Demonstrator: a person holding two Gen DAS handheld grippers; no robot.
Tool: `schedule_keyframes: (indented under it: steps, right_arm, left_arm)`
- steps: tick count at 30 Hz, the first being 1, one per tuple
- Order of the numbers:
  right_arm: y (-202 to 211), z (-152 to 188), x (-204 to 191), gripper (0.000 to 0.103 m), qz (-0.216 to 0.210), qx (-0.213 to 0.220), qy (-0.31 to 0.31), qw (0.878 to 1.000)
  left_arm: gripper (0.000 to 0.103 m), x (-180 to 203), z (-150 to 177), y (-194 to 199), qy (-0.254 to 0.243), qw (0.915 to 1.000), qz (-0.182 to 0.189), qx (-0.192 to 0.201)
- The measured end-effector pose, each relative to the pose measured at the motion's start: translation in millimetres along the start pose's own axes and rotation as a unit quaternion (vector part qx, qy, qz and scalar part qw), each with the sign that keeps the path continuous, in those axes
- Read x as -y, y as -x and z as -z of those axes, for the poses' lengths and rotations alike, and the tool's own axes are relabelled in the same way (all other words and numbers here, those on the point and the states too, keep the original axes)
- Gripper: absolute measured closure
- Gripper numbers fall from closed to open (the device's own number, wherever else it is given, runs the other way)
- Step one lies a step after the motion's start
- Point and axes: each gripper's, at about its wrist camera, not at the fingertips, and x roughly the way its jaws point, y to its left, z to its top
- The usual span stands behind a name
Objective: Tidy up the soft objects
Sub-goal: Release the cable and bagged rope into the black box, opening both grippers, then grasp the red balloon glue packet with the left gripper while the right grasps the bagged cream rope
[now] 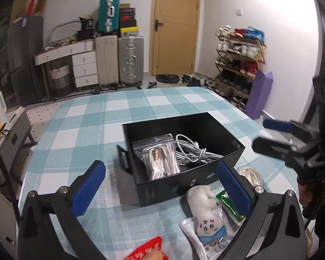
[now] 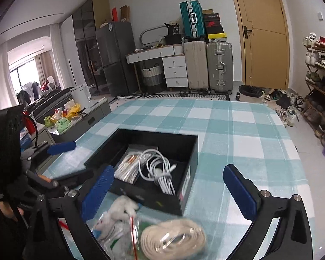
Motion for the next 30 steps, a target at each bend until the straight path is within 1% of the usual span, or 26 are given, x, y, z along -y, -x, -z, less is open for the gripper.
schedule_keyframes:
  steps: [2,5,8,14,17,22,24,30]
  right_arm:
    - [5.6,7.9,-1.2,0.001,0.003,-0.005,0.005,1.000]
    - [12.1,20.5,-2.4,0.001,0.014,-0.012,0.009,1.000]
    - [14.5,32.2,-1.7,0.001,0.007,-0.019,0.003,1.000]
    - [16.8,48.8,-7.8,0.001,0.006,-0.035,0.019,0.999]
    - [18.4,51.9,-9.6,0.001,0.006,-0.036,0.027,0.999]
    - [20.5,54.3,-11.5,0.001,-0.004,-0.045,0.030,0.999]
    - [21.0,54.8,-14.8,0.001,0.001,-0.049,0.041,0.998]
    - [21.7,57.2,-19.5,0.001,-0.010,-0.054,0.048,0.997]
  left_arm:
    - [0.000,-4.5,4.8,7.8,0.007,1.0000,-0.001,0.004]
    - [0.000,-10.3,13.9,19.6,0.012,0.9998,-0.013,0.010]
    - [0.000,-14.6,21.8,24.9,0.017,0.9995,-0.027,0.007]
    - [0.000,-16.0,37.4,34.9,0.020,0.9992,-0.034,0.006]
    - [0.000,-14.1,45.1,35.7,0.018,0.9995,-0.025,-0.004]
    - [0.000,-8.6,56.3,34.8,0.009,0.9994,-0.025,-0.020]
    - [0.000,-7.9,59.4,33.1,0.012,0.9993,-0.021,-0.028]
    - [0.000,-6.6,70.8,29.5,0.018,0.9985,-0.023,-0.046]
